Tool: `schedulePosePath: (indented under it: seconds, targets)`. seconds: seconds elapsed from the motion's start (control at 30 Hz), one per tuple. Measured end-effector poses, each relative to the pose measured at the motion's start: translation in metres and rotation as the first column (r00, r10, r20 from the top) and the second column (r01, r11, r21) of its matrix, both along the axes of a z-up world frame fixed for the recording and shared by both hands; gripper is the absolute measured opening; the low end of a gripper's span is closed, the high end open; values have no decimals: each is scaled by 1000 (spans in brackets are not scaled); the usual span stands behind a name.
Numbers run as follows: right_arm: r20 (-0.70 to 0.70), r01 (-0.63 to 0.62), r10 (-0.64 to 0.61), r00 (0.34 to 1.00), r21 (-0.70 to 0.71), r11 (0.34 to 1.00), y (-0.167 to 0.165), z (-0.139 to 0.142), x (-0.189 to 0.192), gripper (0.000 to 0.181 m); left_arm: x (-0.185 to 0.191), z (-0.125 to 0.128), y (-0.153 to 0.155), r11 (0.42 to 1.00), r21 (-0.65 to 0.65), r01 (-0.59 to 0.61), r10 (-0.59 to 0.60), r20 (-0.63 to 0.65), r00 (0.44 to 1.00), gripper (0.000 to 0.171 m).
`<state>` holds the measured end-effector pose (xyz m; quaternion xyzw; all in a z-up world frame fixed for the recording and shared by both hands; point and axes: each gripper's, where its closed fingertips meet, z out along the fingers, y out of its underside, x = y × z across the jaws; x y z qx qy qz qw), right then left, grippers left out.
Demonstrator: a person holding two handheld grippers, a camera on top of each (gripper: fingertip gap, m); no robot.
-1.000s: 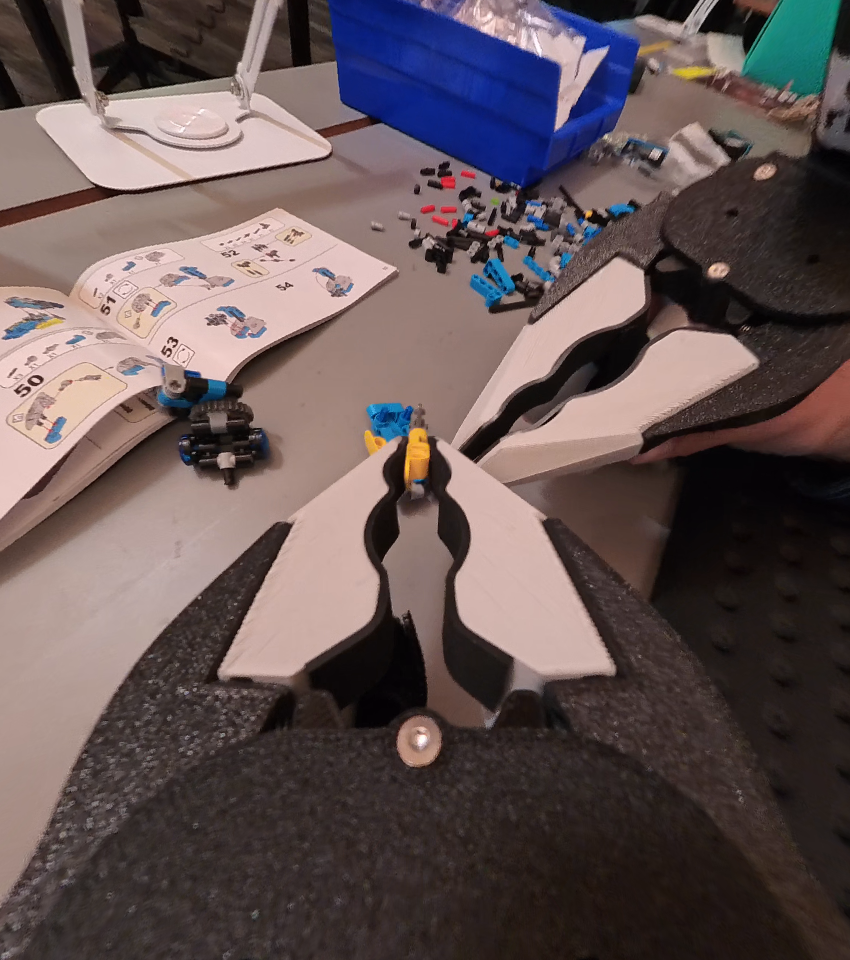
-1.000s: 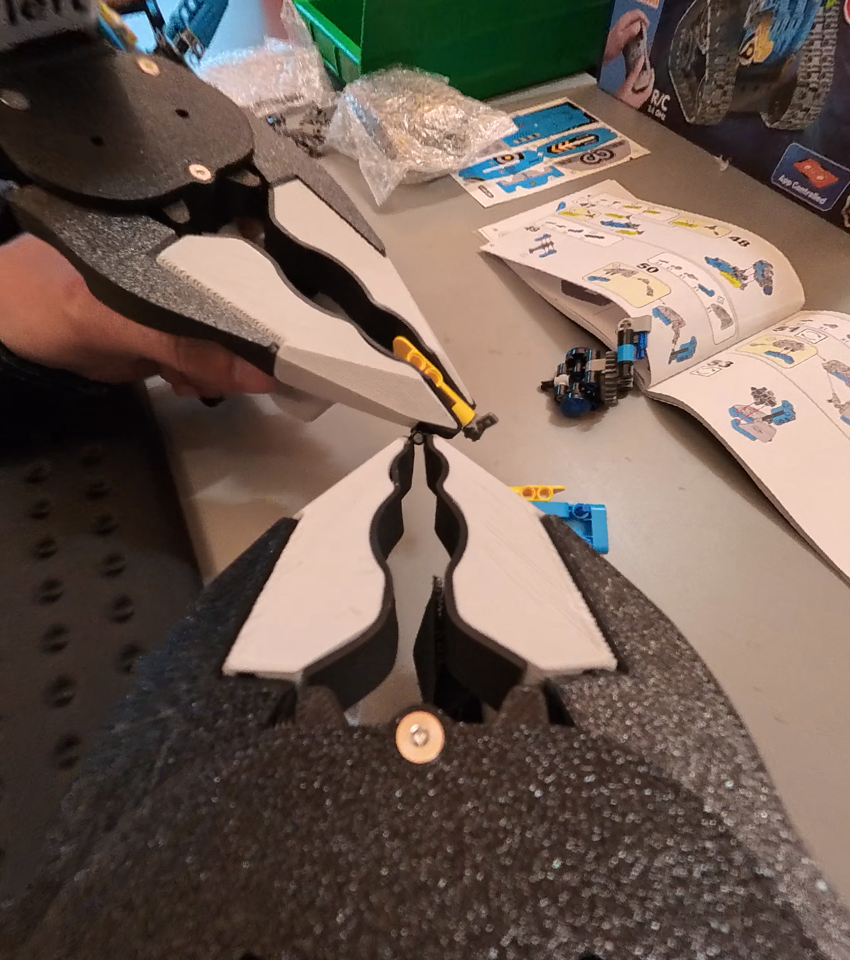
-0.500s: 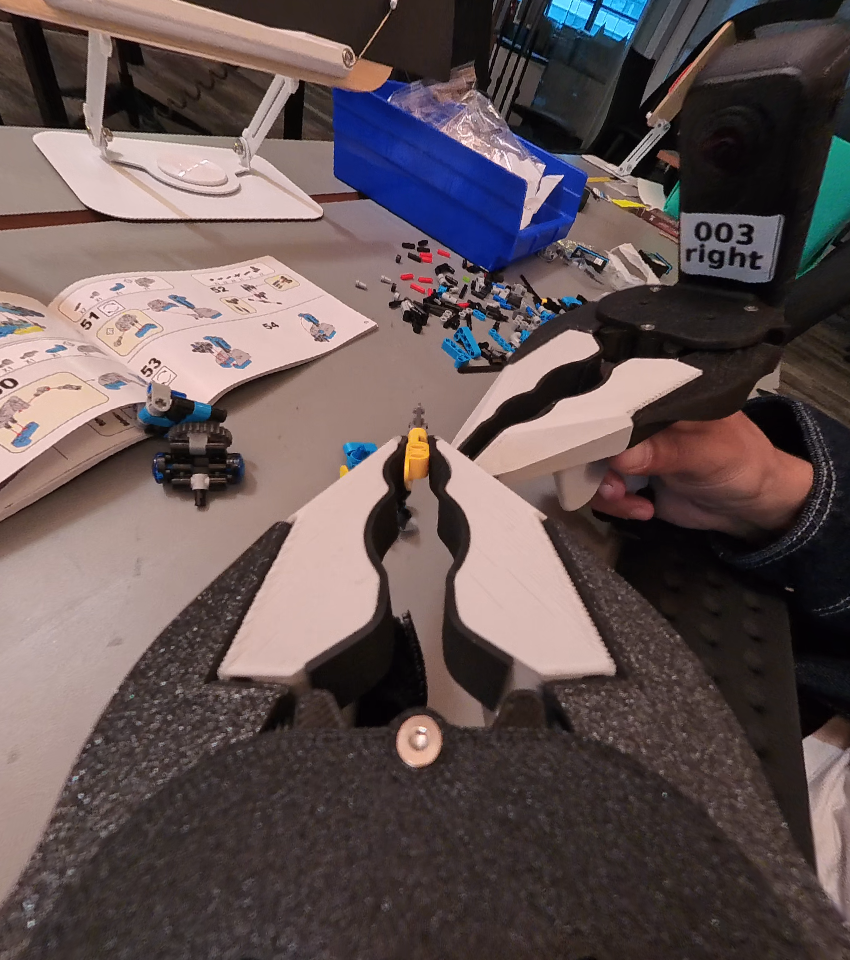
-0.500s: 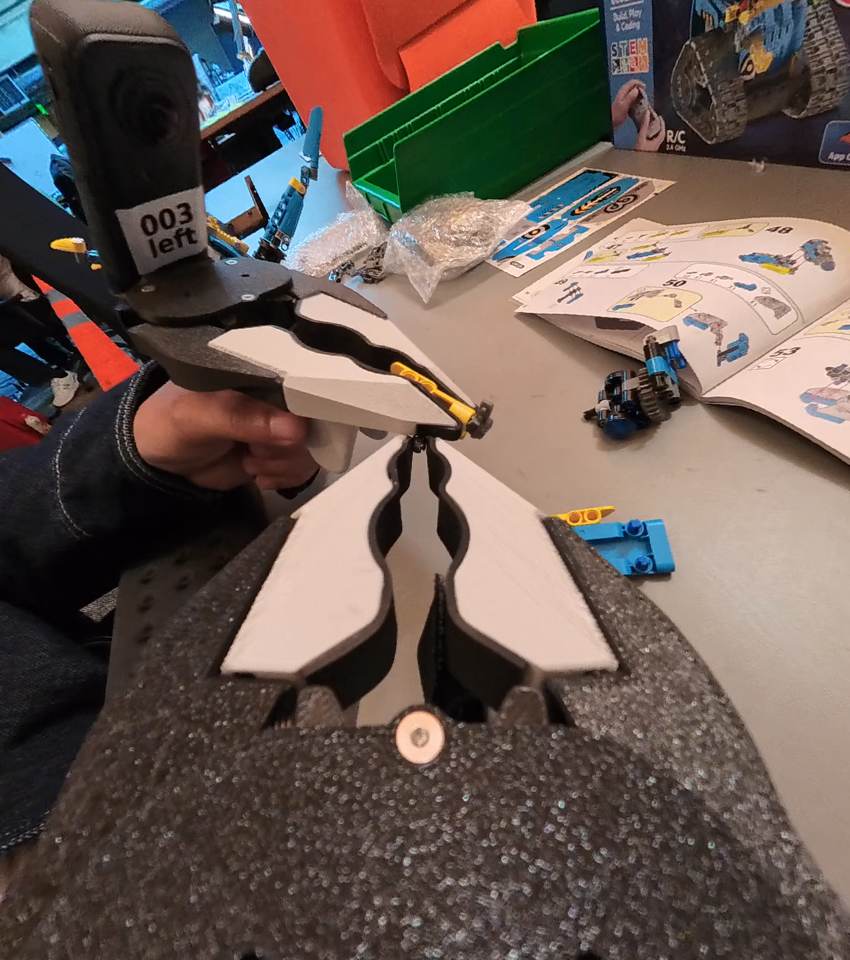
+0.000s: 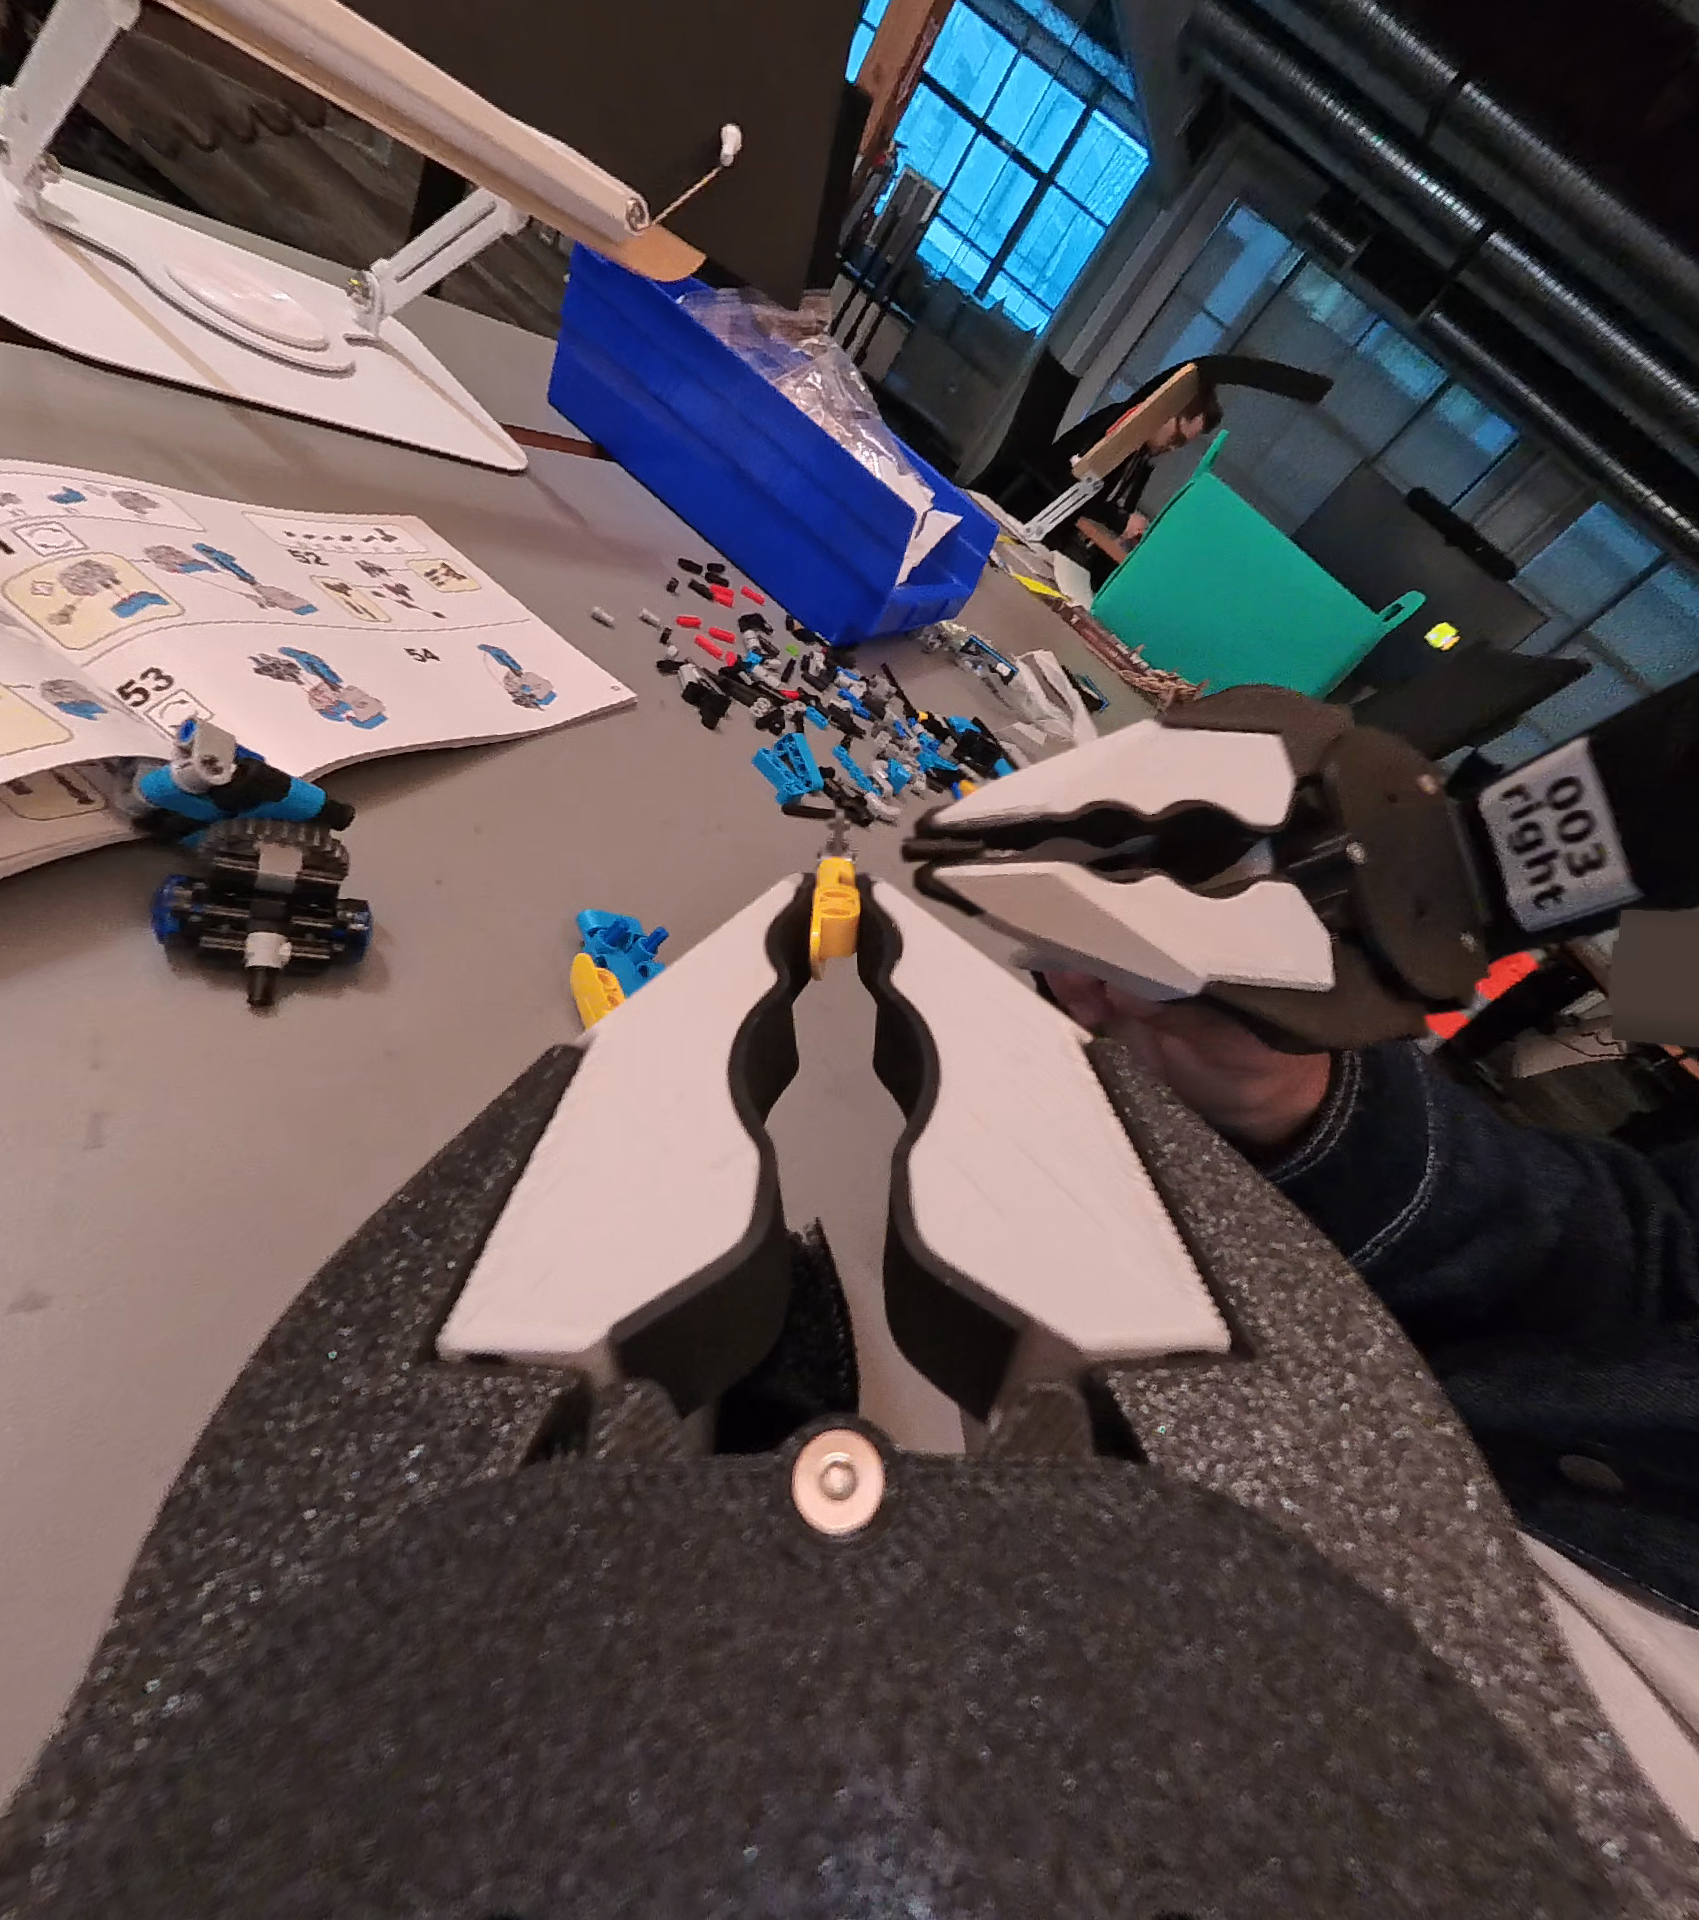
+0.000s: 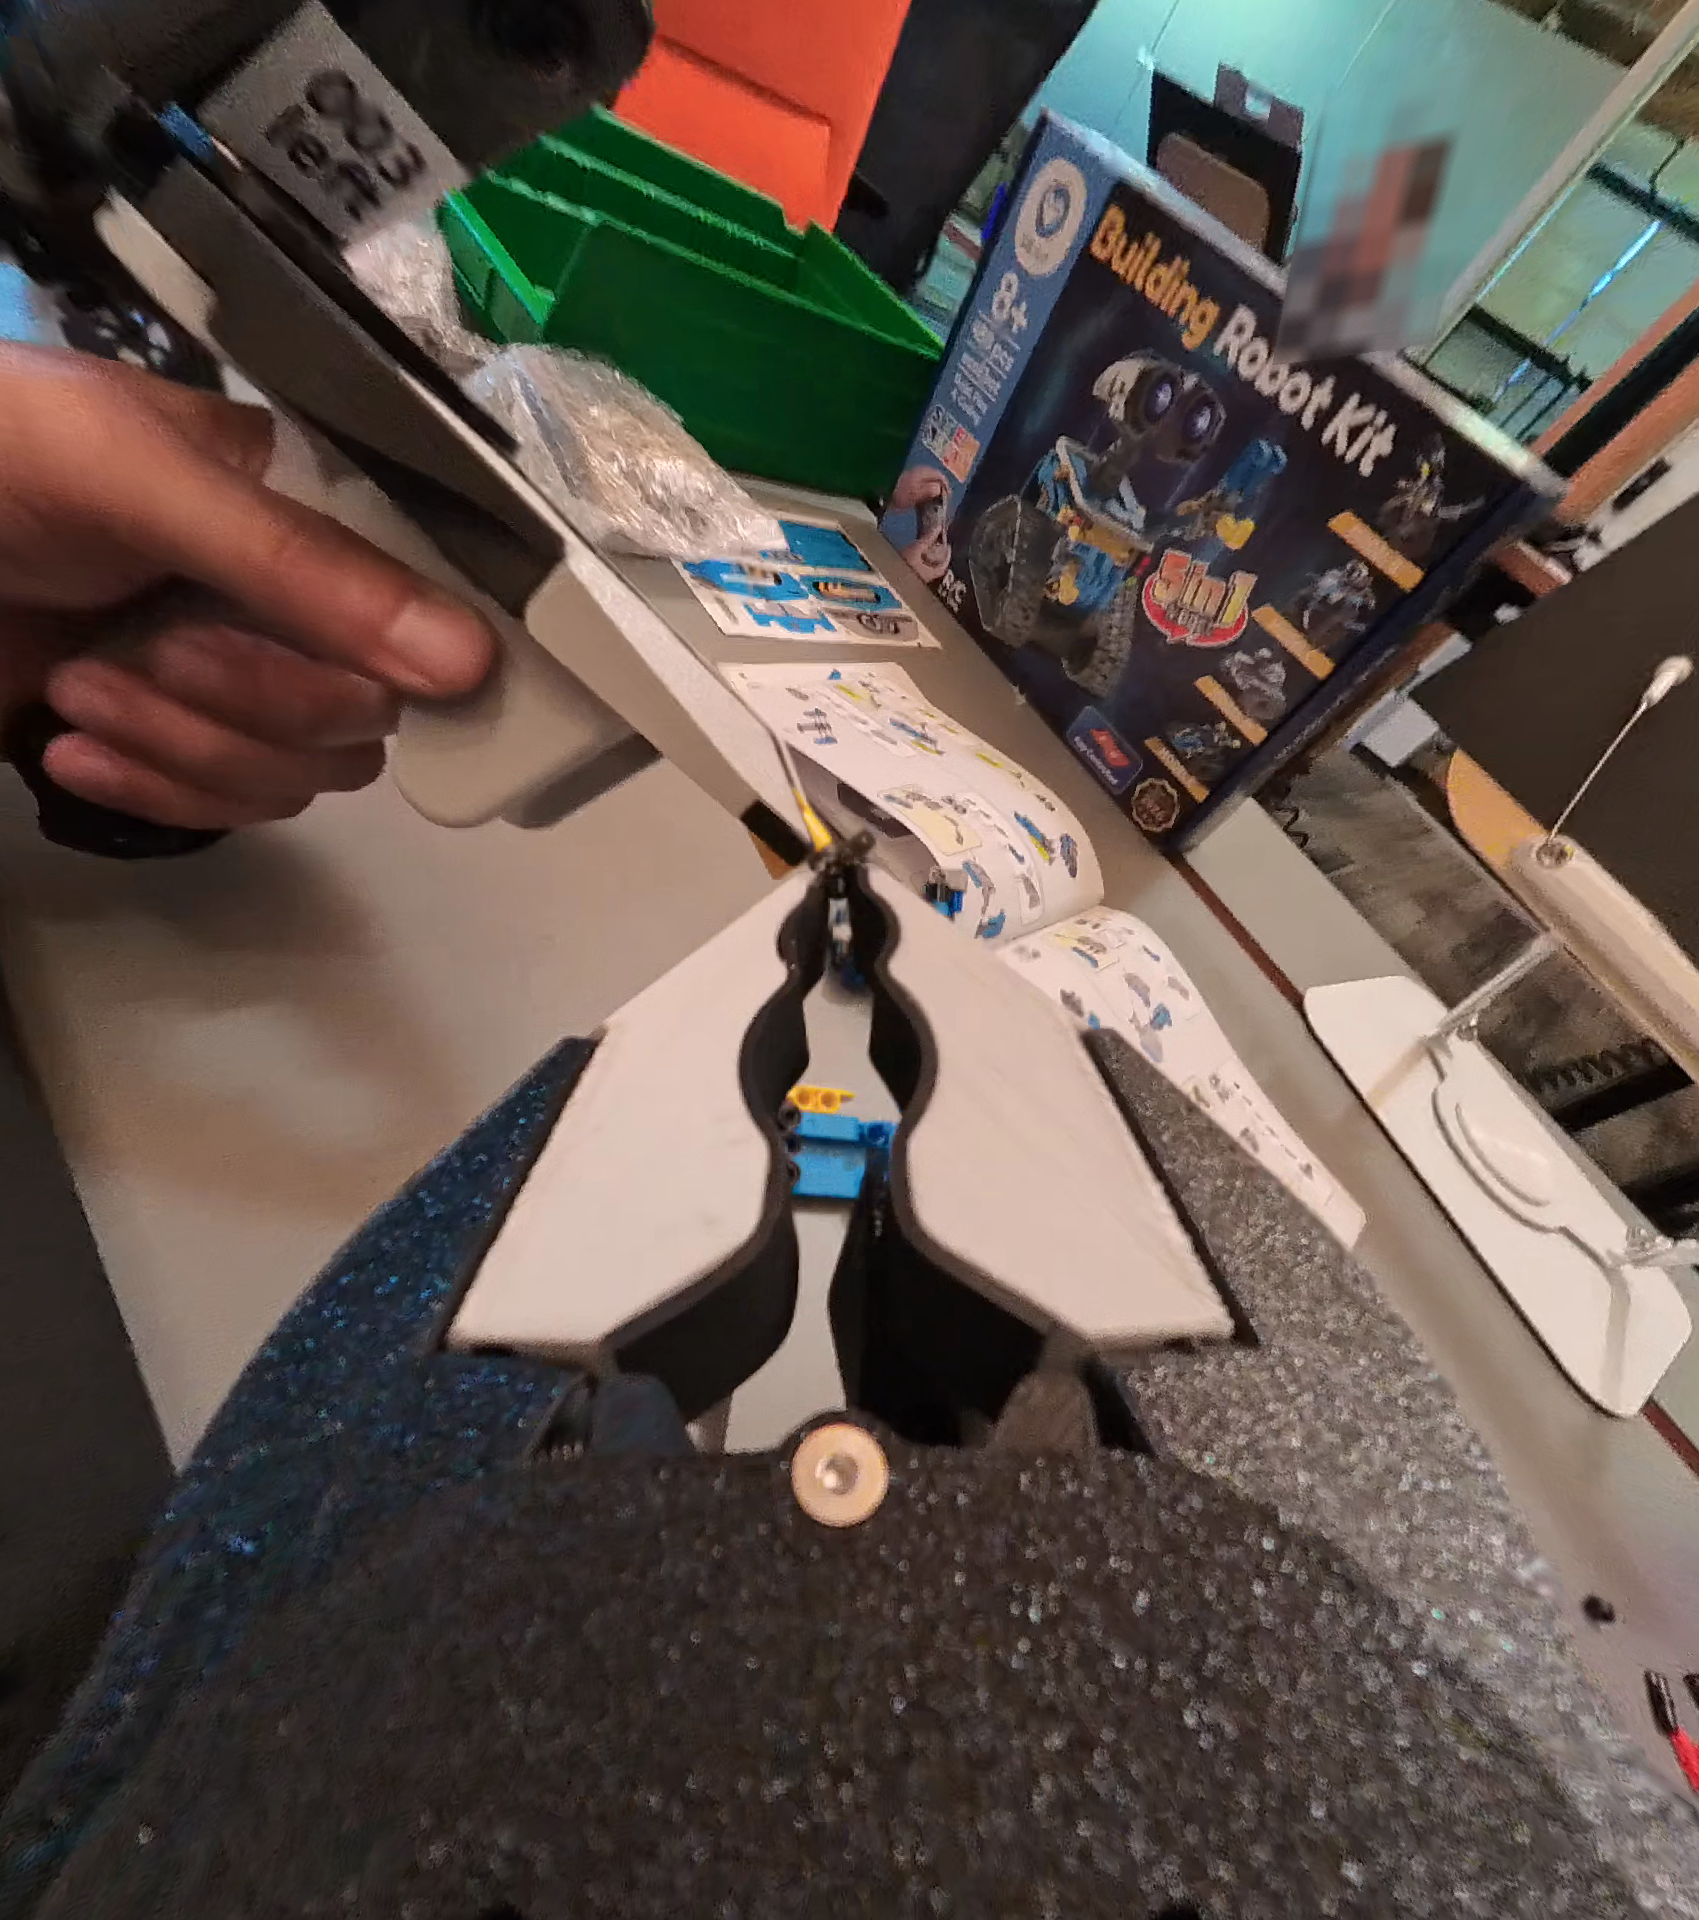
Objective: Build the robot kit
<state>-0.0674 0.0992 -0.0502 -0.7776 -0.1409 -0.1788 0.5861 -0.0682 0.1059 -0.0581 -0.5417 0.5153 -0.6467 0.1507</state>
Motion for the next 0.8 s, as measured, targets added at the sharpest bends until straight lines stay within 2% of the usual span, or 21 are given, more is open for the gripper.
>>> schedulePosePath:
  seconds: [0.13,0.4,0.5,0.67,0.8]
  targets:
    - [18,25,-24,1000,-57,998,2,-11,4,3,1,-4,-2,1000,27,1,0,-13,1000,7]
    - [121,57,-46,992,-93,994,5,-16,1,3,2,-8,-1,999,49,-15,17,-33,999,7]
    - [136,68,-56,989,-79,995,4,-12,2,3,2,-5,-2,1000,19,-3,3,-26,1000,7]
    - [149,81,-64,987,-112,990,5,-18,2,3,2,-10,-2,997,80,-13,16,-38,999,7]
    - [171,89,-66,983,-129,988,5,-21,2,3,2,-14,-3,984,178,-23,30,-33,999,7]
